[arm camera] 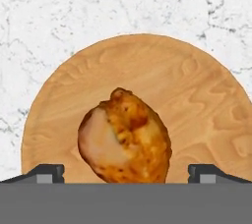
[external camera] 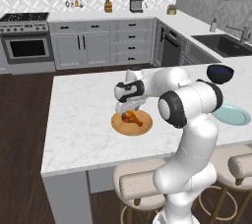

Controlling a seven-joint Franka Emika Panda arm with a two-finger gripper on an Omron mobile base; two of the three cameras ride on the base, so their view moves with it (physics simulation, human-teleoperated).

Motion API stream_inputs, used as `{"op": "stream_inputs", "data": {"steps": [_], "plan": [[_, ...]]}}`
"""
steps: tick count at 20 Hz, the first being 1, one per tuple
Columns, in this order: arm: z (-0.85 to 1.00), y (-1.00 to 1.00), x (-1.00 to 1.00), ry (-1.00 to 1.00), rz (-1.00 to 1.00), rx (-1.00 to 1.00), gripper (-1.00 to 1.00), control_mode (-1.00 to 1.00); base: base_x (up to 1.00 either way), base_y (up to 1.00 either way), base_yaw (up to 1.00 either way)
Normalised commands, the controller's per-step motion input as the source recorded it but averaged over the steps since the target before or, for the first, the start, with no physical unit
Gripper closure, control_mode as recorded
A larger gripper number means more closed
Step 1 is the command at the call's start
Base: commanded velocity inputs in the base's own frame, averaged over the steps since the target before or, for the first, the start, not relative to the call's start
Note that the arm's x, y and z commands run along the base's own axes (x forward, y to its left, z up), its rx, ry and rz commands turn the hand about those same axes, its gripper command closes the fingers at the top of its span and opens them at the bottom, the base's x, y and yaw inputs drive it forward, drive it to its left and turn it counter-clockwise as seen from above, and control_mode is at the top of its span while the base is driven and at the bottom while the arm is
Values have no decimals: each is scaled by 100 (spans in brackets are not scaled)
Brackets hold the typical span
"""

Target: Pick the chicken drumstick and cucumber from their plates and place them in the bowl. Then put the bowl in the fridge.

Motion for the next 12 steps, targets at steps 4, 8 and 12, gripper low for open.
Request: {"op": "stream_inputs", "data": {"steps": [4,8,12], "plan": [[-17,0,-3,0,2,0,-100,-100,0,0,0],[-32,0,0,0,3,0,-100,-100,0,0,0],[-46,0,0,0,7,0,-100,-100,0,0,0]]}}
